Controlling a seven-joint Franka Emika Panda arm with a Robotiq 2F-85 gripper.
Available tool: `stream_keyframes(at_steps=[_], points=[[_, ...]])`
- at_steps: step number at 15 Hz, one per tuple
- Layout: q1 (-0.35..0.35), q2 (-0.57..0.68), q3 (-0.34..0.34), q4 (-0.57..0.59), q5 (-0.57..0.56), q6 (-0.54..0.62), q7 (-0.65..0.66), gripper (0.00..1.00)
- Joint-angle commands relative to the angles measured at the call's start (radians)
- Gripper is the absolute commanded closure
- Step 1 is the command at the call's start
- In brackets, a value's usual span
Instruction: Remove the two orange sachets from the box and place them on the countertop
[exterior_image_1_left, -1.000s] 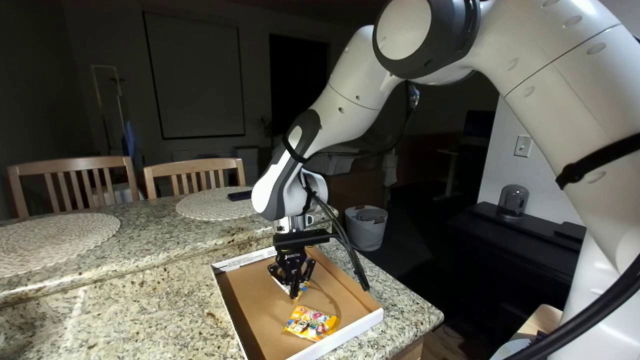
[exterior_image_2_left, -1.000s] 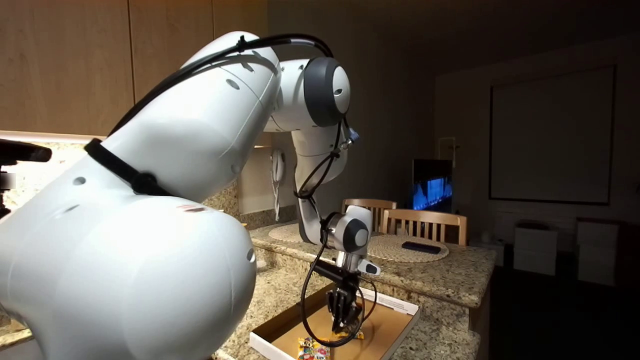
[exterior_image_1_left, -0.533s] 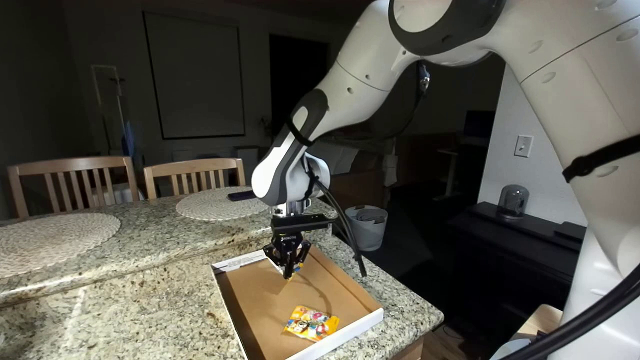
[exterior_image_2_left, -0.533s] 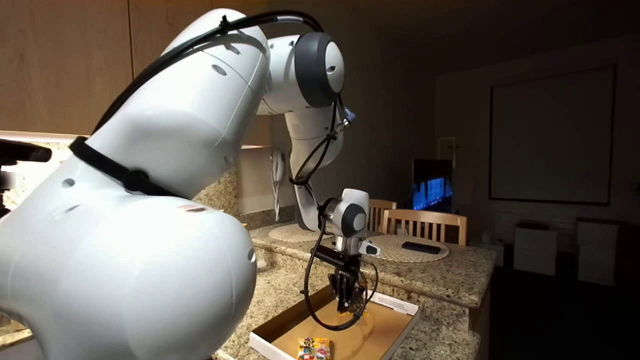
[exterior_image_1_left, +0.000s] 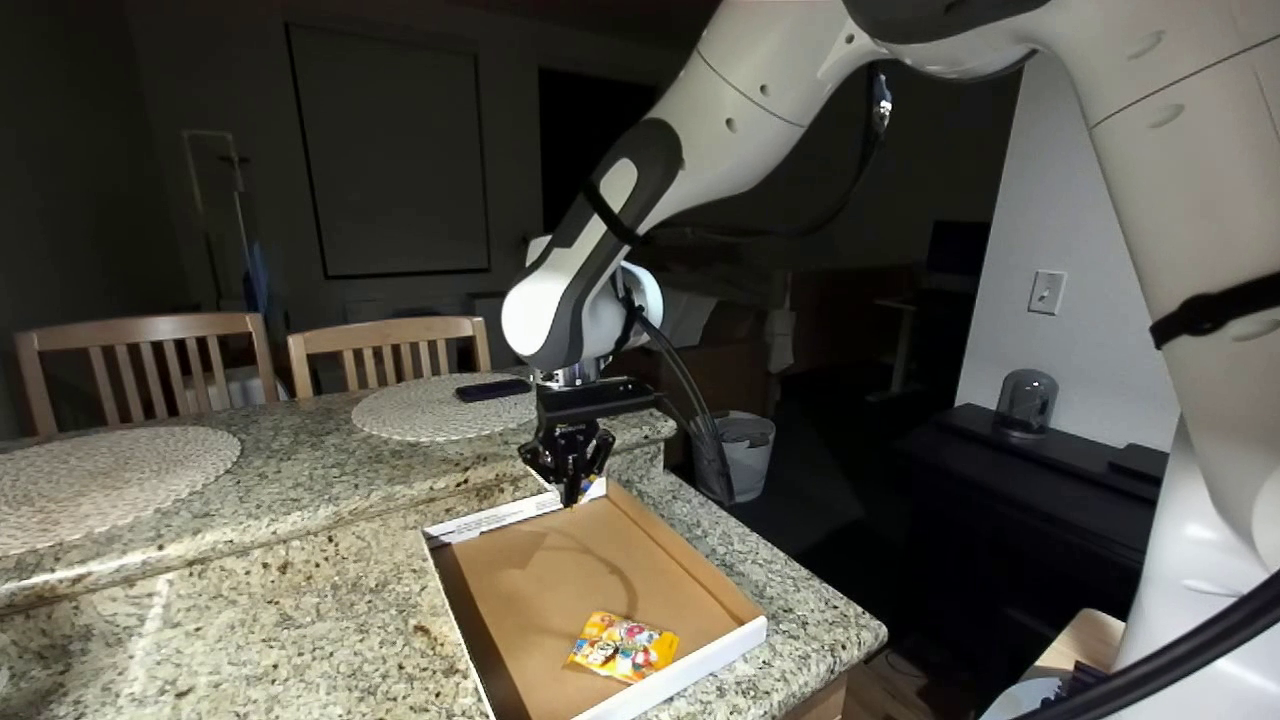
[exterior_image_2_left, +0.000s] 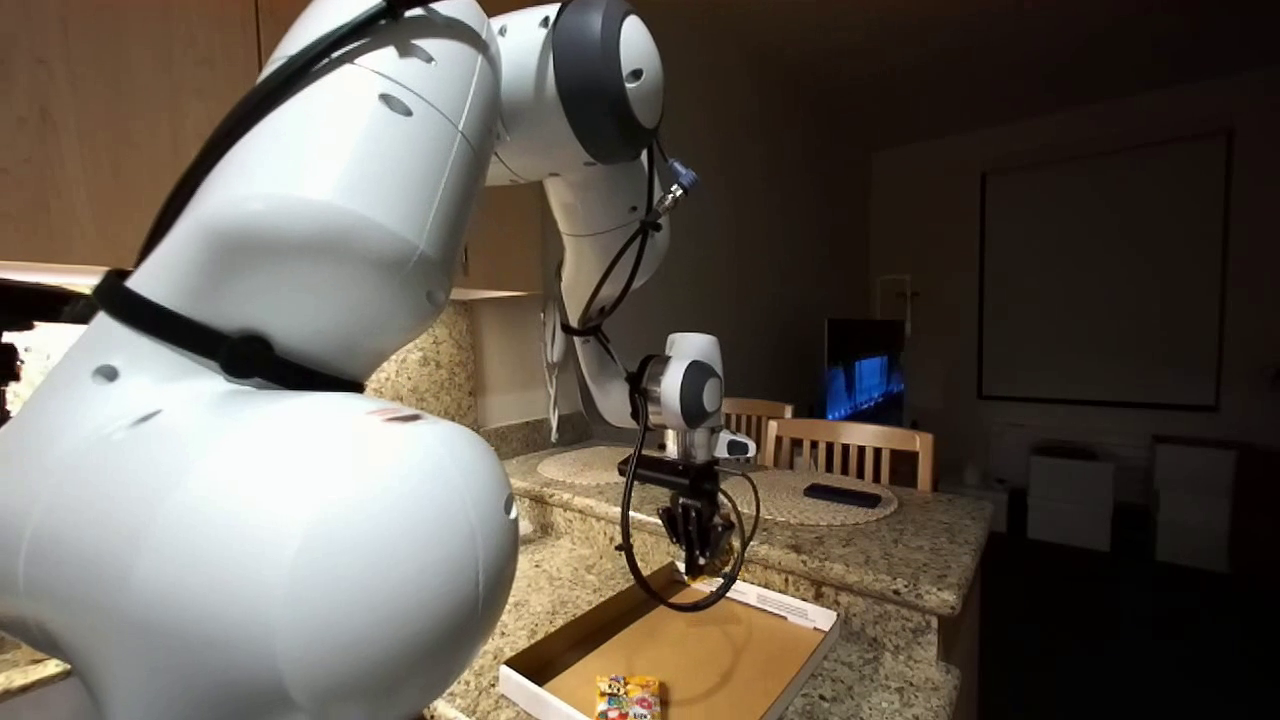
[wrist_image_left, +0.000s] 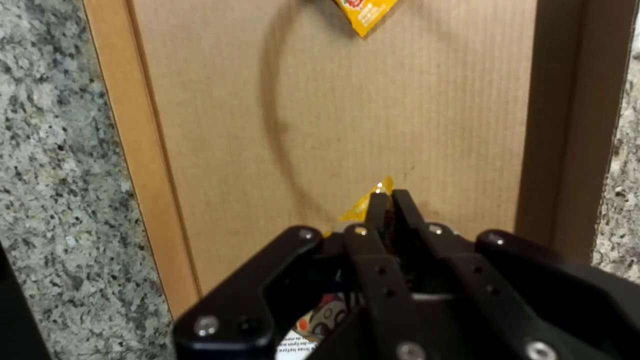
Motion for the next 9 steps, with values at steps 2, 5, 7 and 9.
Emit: stream_keyframes(at_steps=[2,5,7,9], points=[[-0.008,-0.062,0.015,0.015,-0.031,-0.164,-0.007,0.93],[0.01,-0.051,0.038,0.07,-0.055,-0.306,-0.006,0.93],[0.034,-0.035,0.058,0.111,-0.092,-0.388,0.005,0.94],[0.061,-0.013,0.081,0.153,-0.13,-0.451,0.001,0.94]])
